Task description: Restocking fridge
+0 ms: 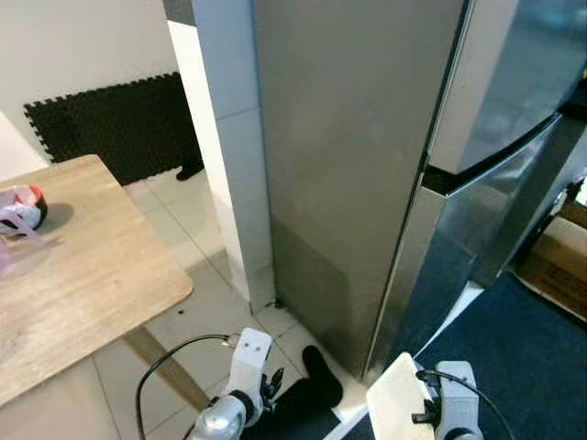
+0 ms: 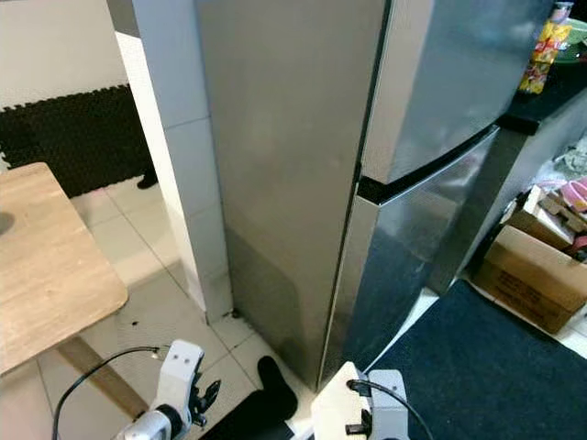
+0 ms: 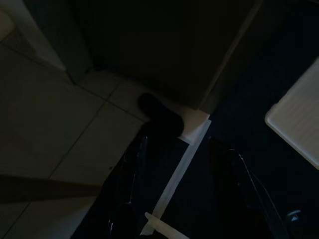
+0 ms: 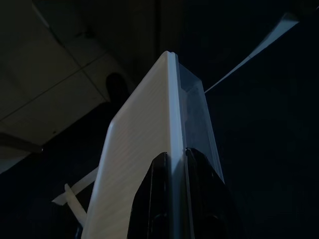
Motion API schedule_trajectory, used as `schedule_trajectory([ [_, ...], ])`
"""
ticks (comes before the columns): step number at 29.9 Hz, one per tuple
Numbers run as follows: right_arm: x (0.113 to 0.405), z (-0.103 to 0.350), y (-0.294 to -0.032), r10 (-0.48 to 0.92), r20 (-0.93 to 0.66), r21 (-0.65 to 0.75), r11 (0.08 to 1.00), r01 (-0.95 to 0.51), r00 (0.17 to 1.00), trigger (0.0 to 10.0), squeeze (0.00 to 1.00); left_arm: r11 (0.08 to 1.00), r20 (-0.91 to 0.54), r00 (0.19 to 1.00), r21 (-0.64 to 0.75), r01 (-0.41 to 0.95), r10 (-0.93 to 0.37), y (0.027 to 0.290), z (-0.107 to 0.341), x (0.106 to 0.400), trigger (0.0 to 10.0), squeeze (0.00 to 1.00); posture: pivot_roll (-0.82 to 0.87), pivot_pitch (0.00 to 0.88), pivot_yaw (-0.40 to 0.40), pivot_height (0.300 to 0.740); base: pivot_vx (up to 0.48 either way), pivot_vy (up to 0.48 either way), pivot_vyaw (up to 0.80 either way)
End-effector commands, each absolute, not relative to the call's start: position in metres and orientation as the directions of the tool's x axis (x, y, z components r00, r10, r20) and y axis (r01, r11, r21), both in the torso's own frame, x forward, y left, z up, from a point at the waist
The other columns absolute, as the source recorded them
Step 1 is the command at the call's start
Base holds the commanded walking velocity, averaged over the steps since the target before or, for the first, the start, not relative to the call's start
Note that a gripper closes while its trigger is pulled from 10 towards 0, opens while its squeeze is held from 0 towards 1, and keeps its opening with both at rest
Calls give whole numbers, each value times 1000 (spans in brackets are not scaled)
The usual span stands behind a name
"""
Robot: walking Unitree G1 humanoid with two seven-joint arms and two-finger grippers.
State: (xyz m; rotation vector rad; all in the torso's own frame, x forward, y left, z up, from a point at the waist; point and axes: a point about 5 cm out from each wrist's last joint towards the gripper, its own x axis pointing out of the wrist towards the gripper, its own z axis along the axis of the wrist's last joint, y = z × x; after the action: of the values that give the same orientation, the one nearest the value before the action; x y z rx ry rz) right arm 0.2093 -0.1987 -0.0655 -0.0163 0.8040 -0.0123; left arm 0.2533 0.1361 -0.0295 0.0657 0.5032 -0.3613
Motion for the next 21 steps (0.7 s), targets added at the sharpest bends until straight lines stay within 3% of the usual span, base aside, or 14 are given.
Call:
schedule_trajectory([
  [1, 211, -64, -200, -23, -710, -12, 1000, 20, 704, 10000, 0, 932, -502, 802, -21, 363, -324, 137, -34, 248, 10000, 0, -42, 9, 11, 740, 0, 0, 0],
  [5, 211, -64, -200, -23, -709, -13, 1000, 19, 705, 10000, 0, 932, -500, 803, -25, 362, -325, 137, -34, 248, 10000, 0, -42, 9, 11, 740, 0, 0, 0],
  [21, 218, -59, -204, -19, -695, -46, 999, -19, 718, 10000, 0, 954, -516, 809, -59, 295, -282, 143, -37, 245, 10000, 0, -44, 14, 1, 740, 0, -315, 0],
])
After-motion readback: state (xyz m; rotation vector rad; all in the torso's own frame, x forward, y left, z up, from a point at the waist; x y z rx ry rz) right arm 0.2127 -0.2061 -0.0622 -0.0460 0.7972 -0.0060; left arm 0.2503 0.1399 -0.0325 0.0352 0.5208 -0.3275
